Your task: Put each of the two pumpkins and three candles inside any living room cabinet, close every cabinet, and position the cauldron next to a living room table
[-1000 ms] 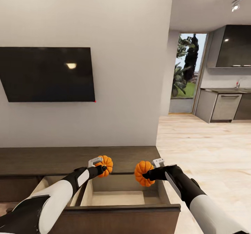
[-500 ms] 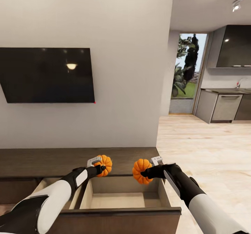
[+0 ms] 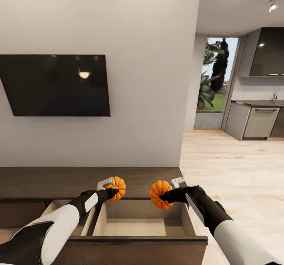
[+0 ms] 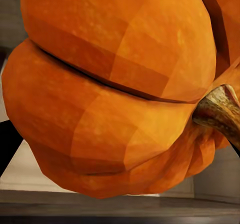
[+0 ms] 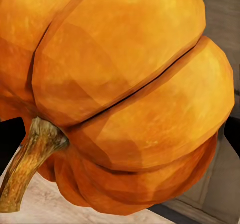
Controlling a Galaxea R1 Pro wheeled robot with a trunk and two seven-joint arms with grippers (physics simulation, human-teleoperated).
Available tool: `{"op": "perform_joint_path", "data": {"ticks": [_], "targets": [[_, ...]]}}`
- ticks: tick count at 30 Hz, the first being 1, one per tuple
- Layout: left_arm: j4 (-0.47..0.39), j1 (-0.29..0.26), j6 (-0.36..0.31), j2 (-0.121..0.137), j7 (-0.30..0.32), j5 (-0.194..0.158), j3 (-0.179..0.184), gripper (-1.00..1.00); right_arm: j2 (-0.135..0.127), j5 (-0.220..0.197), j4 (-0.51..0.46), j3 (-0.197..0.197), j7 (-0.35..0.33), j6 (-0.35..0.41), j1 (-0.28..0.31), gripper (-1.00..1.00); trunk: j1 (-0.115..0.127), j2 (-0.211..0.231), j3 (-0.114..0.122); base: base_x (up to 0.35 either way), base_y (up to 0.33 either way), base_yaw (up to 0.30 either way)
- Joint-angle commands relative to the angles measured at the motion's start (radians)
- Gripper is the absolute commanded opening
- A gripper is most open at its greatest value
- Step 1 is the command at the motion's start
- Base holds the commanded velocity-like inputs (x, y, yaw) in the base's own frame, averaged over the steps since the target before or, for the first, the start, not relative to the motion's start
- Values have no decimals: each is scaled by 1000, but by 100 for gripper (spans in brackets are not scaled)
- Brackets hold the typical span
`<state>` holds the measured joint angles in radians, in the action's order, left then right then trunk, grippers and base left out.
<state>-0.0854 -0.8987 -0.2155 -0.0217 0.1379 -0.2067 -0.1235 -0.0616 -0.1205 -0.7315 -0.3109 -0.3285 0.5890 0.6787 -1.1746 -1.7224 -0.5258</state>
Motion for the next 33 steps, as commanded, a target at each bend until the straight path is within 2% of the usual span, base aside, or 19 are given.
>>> {"op": "perform_joint_path", "data": {"ticks": [1, 6, 7, 13, 17, 19, 20, 25, 33], "targets": [[-2, 0, -7, -1, -4, 3, -7, -100, -1, -11, -2, -4, 5, 6, 1, -100, -4, -8, -4, 0, 0, 16], [-5, 0, -36, 0, -4, 9, 20, -100, -1, -10, 1, -1, 6, 6, 0, -100, -23, -43, -21, 0, 0, 22], [-8, 0, -88, 0, -13, 16, 36, -100, -1, -10, 8, 1, 8, 6, -1, -100, -27, -50, -25, 0, 0, 77], [-10, 0, -105, -1, -12, 19, 85, -100, -3, -10, 21, 6, 14, 6, -1, -100, -50, -92, -49, 0, 0, 29], [-20, -1, -113, -1, -12, 20, 90, -100, -3, -10, 21, 7, 14, 6, -1, -100, -57, -106, -56, 0, 0, 1], [-51, 0, -143, -1, -13, 20, 91, -100, -2, -10, 21, 7, 15, 6, -1, -100, -57, -106, -56, 0, 0, 0], [-116, 0, -210, -2, -15, 20, 91, -100, -3, -10, 21, 7, 14, 7, -1, -100, -57, -106, -56, 0, 0, 0], [-140, 0, -233, -3, -15, 20, 95, -100, -3, -10, 21, 7, 16, 10, 1, -100, -57, -106, -56, 0, 0, 0], [-210, -1, -325, -5, -19, 20, 99, -100, -4, -12, 21, 9, 16, 13, 3, -100, -57, -106, -66, 0, 0, 0]]}}
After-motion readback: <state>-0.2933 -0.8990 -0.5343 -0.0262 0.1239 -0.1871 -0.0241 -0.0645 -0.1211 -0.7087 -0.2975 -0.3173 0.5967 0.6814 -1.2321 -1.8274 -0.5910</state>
